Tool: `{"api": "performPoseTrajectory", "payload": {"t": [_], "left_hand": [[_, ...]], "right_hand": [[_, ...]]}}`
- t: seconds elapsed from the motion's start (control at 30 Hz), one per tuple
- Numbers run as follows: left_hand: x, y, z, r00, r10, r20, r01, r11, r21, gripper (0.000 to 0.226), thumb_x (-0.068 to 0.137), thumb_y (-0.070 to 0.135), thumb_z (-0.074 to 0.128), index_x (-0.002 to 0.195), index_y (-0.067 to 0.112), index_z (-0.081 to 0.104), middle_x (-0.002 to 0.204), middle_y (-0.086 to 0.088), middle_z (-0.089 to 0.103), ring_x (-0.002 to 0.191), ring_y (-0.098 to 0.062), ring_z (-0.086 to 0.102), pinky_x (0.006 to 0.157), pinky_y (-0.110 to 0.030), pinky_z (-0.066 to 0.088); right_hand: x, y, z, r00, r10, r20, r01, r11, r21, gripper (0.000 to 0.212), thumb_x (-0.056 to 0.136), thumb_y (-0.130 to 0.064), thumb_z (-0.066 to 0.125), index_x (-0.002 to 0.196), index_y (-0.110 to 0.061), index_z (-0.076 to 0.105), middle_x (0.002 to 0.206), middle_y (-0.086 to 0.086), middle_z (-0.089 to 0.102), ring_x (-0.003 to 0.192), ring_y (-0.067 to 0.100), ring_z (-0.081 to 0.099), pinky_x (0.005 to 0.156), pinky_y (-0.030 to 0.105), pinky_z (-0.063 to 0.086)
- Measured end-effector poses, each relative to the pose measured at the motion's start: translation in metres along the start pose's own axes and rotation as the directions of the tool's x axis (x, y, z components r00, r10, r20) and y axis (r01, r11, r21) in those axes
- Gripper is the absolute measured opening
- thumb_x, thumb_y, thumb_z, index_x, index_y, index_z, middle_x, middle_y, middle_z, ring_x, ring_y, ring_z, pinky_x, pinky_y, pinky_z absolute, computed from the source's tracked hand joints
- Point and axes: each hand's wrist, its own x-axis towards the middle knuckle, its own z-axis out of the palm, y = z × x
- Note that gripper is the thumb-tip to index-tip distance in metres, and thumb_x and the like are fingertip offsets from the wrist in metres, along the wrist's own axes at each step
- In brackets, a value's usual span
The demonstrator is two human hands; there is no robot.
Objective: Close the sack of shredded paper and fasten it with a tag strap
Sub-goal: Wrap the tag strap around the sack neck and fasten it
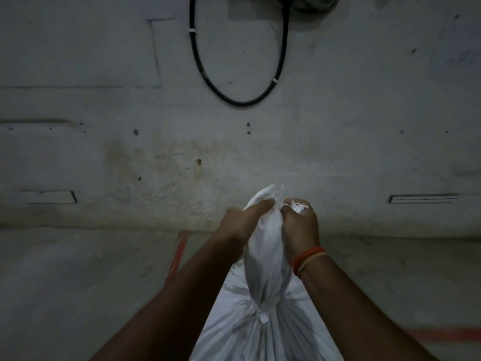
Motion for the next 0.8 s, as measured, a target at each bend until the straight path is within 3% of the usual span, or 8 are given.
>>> {"api": "performPoseTrajectory", "payload": {"t": [0.1,0.17,0.2,0.33,0.43,0.6,0.67,0.8], "left_hand": [[-0.037,-0.013,-0.003,0.804,0.532,-0.267,-0.432,0.829,0.354,0.103,0.069,0.064,0.078,0.147,0.029,0.019,0.149,-0.008,0.041,0.129,-0.024,0.052,0.100,-0.042,0.051],[-0.052,-0.024,-0.011,0.566,0.810,-0.155,-0.613,0.539,0.578,0.096,0.074,0.057,0.078,0.148,0.023,0.027,0.151,-0.005,0.031,0.135,-0.019,0.042,0.102,-0.034,0.045],[-0.054,-0.030,-0.013,0.542,0.839,-0.050,-0.634,0.447,0.631,0.095,0.075,0.058,0.076,0.149,0.022,0.031,0.154,-0.006,0.027,0.139,-0.018,0.036,0.104,-0.032,0.041],[-0.045,-0.041,-0.009,0.683,0.693,0.232,-0.601,0.353,0.717,0.105,0.074,0.062,0.076,0.156,0.026,0.023,0.158,0.007,0.023,0.136,-0.002,0.030,0.104,-0.009,0.024],[-0.027,-0.039,-0.011,0.646,0.717,0.262,-0.661,0.354,0.661,0.091,0.073,0.046,0.084,0.147,0.012,0.043,0.140,0.007,0.050,0.118,0.013,0.034,0.091,0.012,0.019],[-0.007,-0.032,-0.009,0.815,0.518,0.258,-0.536,0.506,0.675,0.067,0.075,0.048,0.082,0.130,0.017,0.060,0.115,0.006,0.067,0.102,-0.013,0.064,0.080,-0.017,0.047],[0.002,-0.031,-0.008,0.849,0.461,0.258,-0.505,0.563,0.655,0.048,0.080,0.049,0.077,0.111,0.013,0.068,0.096,0.001,0.072,0.084,-0.016,0.067,0.071,-0.028,0.052],[0.014,-0.033,-0.011,0.893,0.424,0.150,-0.425,0.687,0.590,0.037,0.091,0.048,0.066,0.077,0.013,0.068,0.061,0.002,0.062,0.050,-0.002,0.057,0.049,-0.013,0.041]], "right_hand": [[0.008,0.002,-0.007,0.998,0.049,-0.046,-0.050,0.999,-0.020,0.014,0.073,-0.016,0.059,0.067,-0.006,0.065,0.075,0.015,0.072,0.072,0.028,0.068,0.071,0.046,0.058],[0.009,0.003,-0.006,0.996,0.071,-0.060,-0.071,0.997,0.007,0.015,0.068,-0.019,0.058,0.062,-0.005,0.061,0.069,0.013,0.067,0.070,0.026,0.065,0.068,0.044,0.055],[0.008,0.004,-0.005,0.996,0.080,-0.047,-0.079,0.997,0.022,0.015,0.067,-0.019,0.058,0.061,-0.005,0.059,0.068,0.013,0.065,0.070,0.027,0.064,0.066,0.042,0.054],[0.004,0.003,0.005,0.981,0.169,0.094,-0.167,0.985,-0.030,0.020,0.077,-0.020,0.061,0.080,-0.003,0.070,0.085,0.019,0.075,0.084,0.039,0.072,0.080,0.052,0.061],[0.005,0.004,0.003,0.978,0.143,0.151,-0.136,0.989,-0.057,0.015,0.087,-0.014,0.057,0.079,-0.008,0.069,0.084,0.014,0.073,0.087,0.034,0.070,0.081,0.043,0.058],[0.013,0.004,-0.011,0.933,0.176,0.314,-0.177,0.984,-0.026,0.019,0.082,-0.029,0.064,0.078,-0.012,0.070,0.079,0.011,0.069,0.082,0.030,0.066,0.077,0.040,0.053],[0.014,0.004,-0.016,0.922,0.190,0.337,-0.200,0.980,-0.005,0.049,0.070,-0.051,0.070,0.104,-0.015,0.068,0.100,0.011,0.073,0.095,0.029,0.069,0.085,0.043,0.056],[-0.003,0.010,-0.038,0.976,-0.161,0.147,0.190,0.958,-0.214,0.061,0.085,-0.042,0.070,0.135,-0.027,0.039,0.125,0.003,0.052,0.104,0.017,0.060,0.078,0.030,0.053]]}}
